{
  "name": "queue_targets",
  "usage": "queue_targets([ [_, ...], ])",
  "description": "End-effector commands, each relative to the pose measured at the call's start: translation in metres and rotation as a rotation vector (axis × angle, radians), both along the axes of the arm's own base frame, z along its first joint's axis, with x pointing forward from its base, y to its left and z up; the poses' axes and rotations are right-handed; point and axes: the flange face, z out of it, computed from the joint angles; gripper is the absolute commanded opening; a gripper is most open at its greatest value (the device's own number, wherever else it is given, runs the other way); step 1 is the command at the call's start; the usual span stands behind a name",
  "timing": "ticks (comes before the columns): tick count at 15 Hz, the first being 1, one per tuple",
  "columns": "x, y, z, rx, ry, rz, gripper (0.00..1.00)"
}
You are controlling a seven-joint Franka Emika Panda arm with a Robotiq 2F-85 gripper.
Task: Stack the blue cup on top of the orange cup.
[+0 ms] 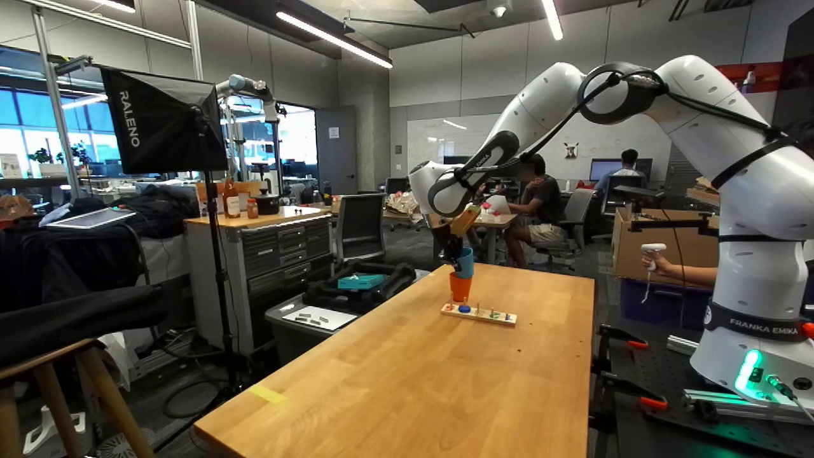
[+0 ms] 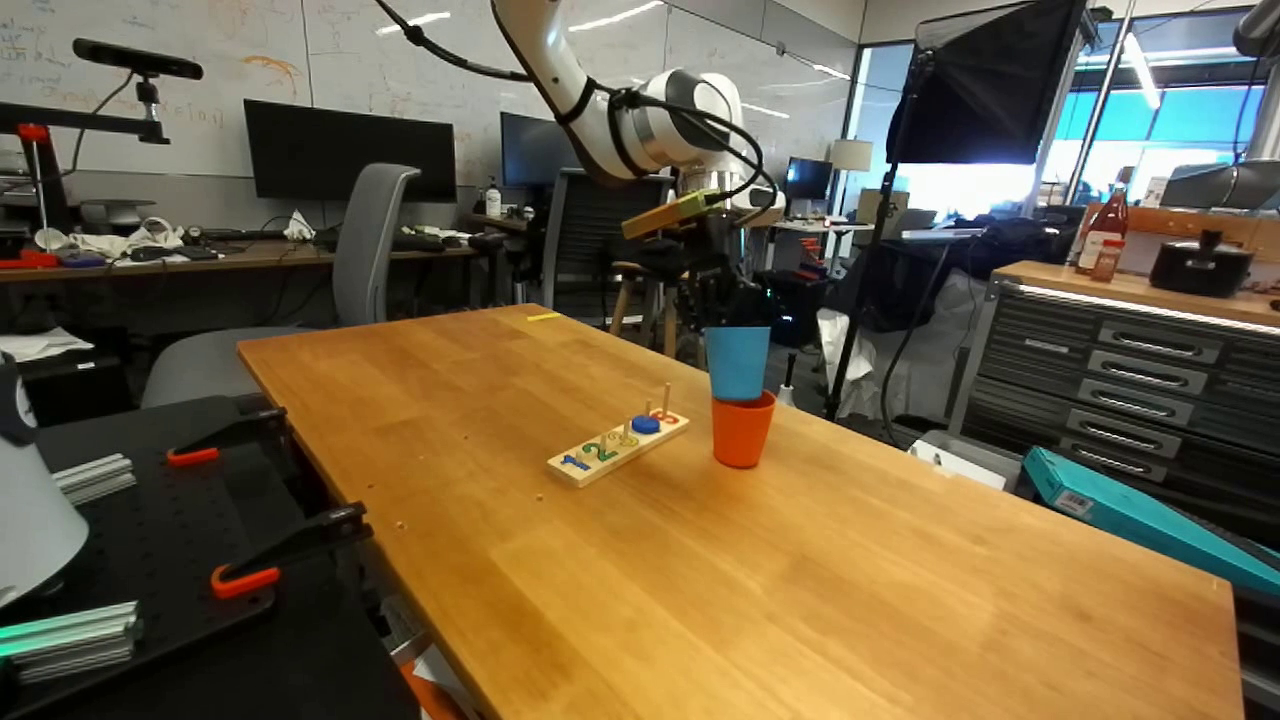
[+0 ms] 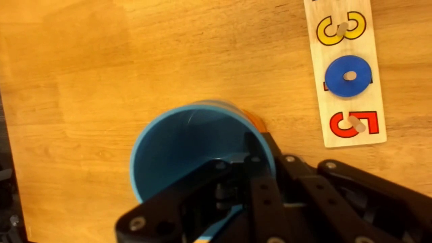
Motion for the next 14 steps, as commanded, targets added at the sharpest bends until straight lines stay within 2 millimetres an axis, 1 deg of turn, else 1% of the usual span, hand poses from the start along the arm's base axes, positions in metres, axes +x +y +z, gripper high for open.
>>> queue_targets([
  [1, 0.005, -0.005, 0.004, -0.017, -0.012, -0.004, 0.06],
  [2, 0.006, -0.005, 0.005, -0.016, -0.018, -0.005, 0.06],
  [4, 0.009, -0.006, 0.006, -0.011, -0.028, -0.010, 0.00],
  [11, 0.018, -0.009, 0.013, -0.007, -0.056, -0.024, 0.01],
  [12, 0.019, -0.010, 0.013, -0.008, -0.056, -0.026, 0.05],
  [13, 0.019, -0.011, 0.013, -0.011, -0.054, -0.027, 0.30],
  [14, 0.019, -0.012, 0.013, -0.009, -0.056, -0.030, 0.30],
])
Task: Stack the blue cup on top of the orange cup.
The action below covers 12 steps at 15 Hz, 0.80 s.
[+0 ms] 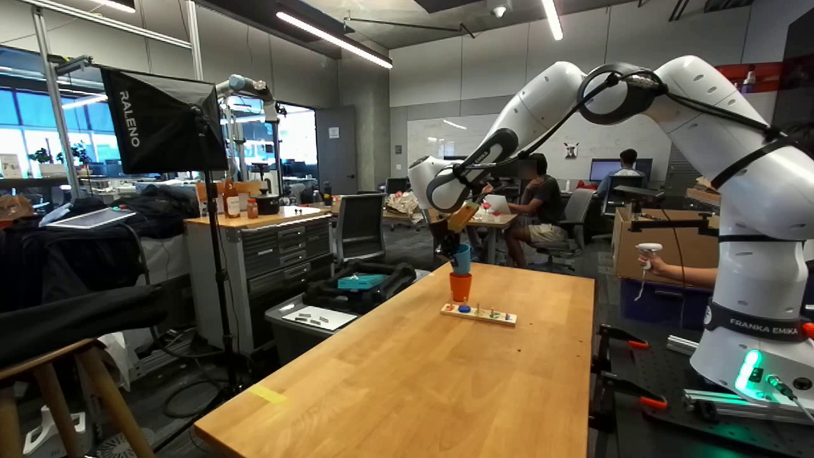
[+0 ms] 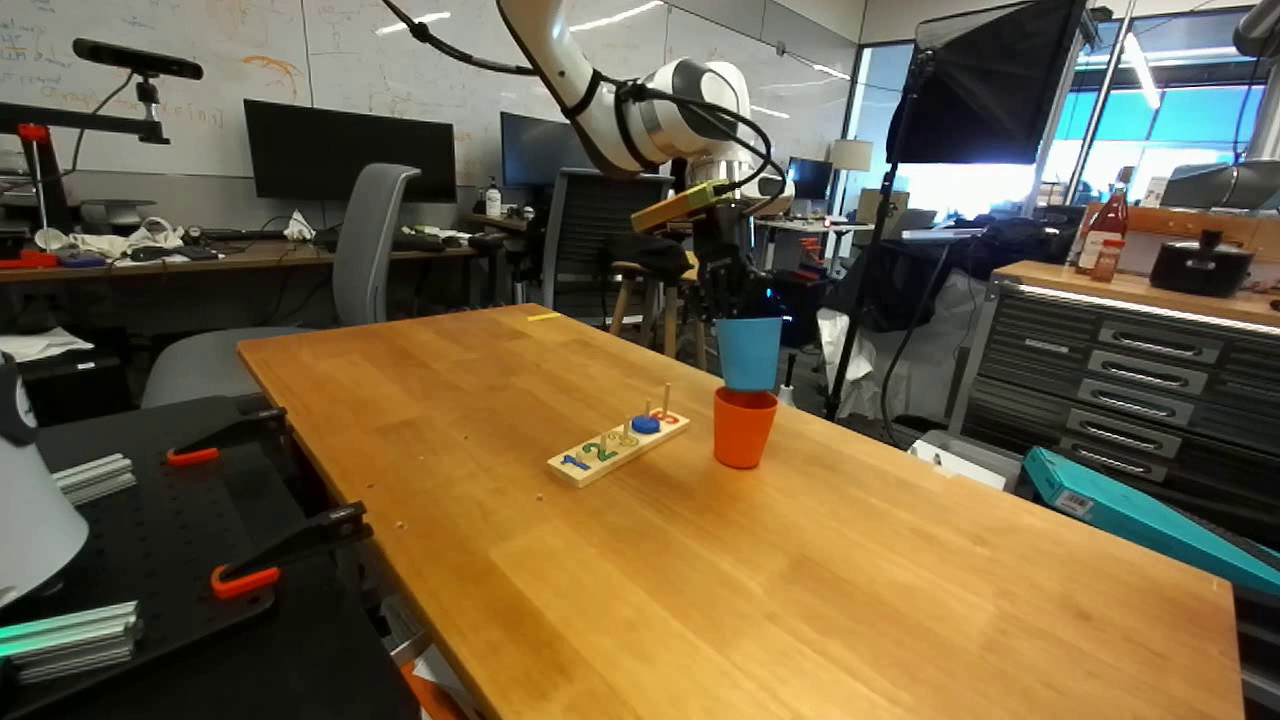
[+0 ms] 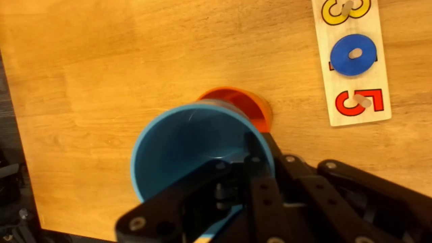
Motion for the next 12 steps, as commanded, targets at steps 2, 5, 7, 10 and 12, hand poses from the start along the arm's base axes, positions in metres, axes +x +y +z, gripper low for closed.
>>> queue_targets([
  [2, 0.011, -0.010, 0.000, -0.004, -0.019, -0.023, 0.42],
  [5, 0.013, -0.014, 0.001, 0.000, -0.022, -0.028, 0.65],
  [7, 0.013, -0.010, 0.006, 0.018, -0.020, -0.023, 0.81],
  [10, 0.009, 0.014, 0.024, 0.080, -0.014, 0.018, 0.99],
  [12, 0.010, 0.033, 0.042, 0.131, -0.022, 0.066, 1.00],
])
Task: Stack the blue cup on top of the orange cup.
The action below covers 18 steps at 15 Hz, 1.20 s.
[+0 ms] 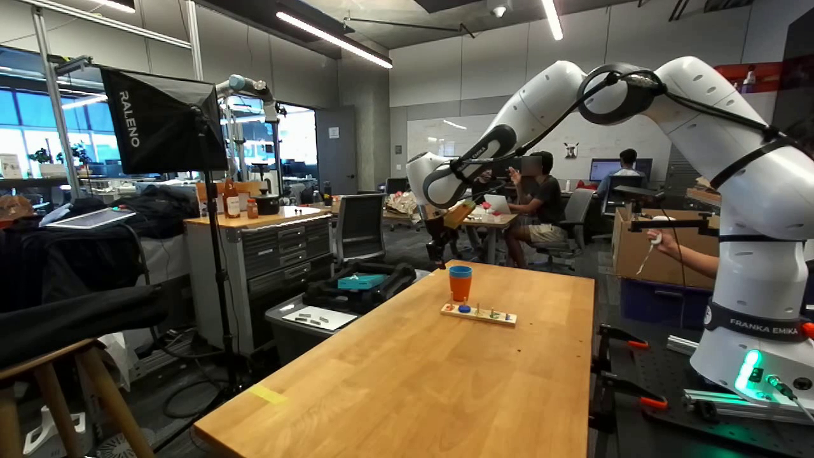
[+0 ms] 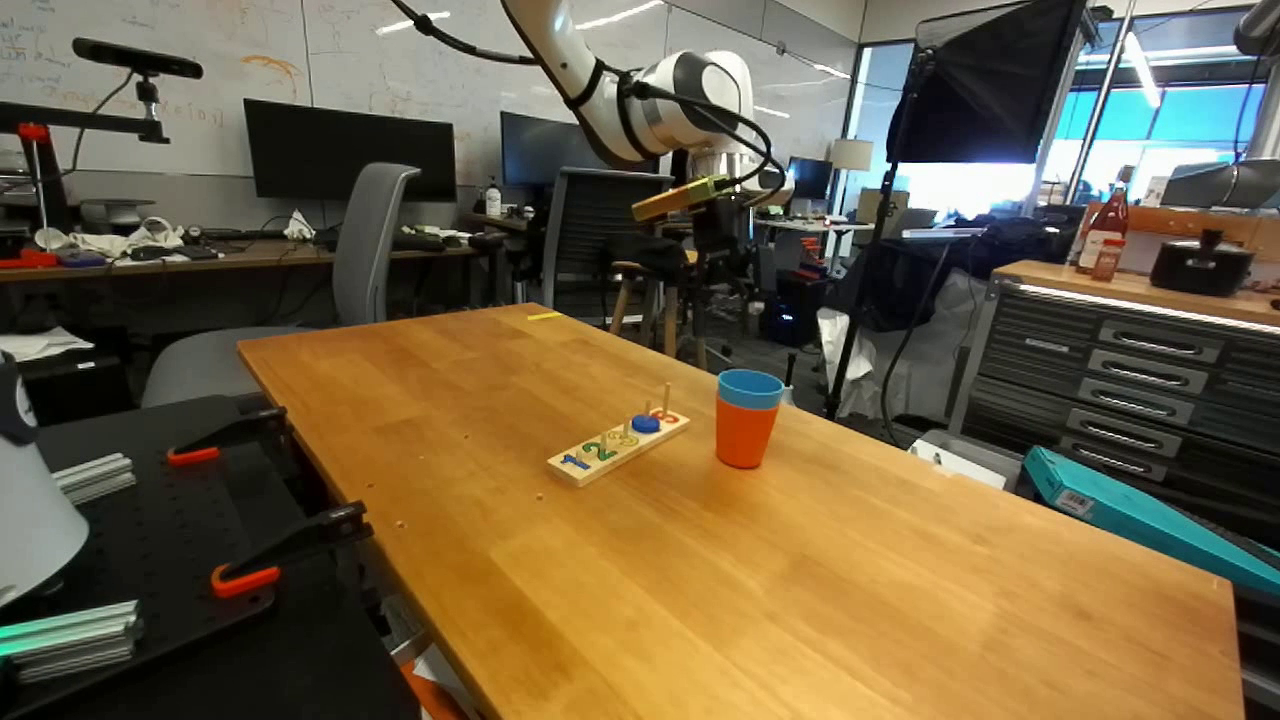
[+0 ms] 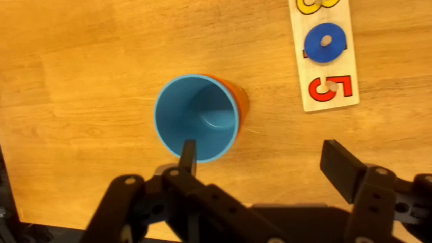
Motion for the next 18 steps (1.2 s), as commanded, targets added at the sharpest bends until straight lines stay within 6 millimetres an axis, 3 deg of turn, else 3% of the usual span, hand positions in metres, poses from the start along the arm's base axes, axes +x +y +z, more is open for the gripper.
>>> queue_targets([
  [1, 0.000, 0.033, 0.043, 0.107, -0.009, 0.084, 1.00],
  [8, -0.018, 0.106, 0.131, 0.253, -0.036, 0.234, 1.00],
  [12, -0.035, 0.122, 0.174, 0.287, -0.017, 0.257, 1.00],
  [13, -0.020, 0.121, 0.155, 0.258, -0.033, 0.240, 1.00],
  [15, -0.023, 0.123, 0.163, 0.258, -0.038, 0.242, 1.00],
  [18, -0.021, 0.122, 0.152, 0.259, -0.022, 0.238, 1.00],
])
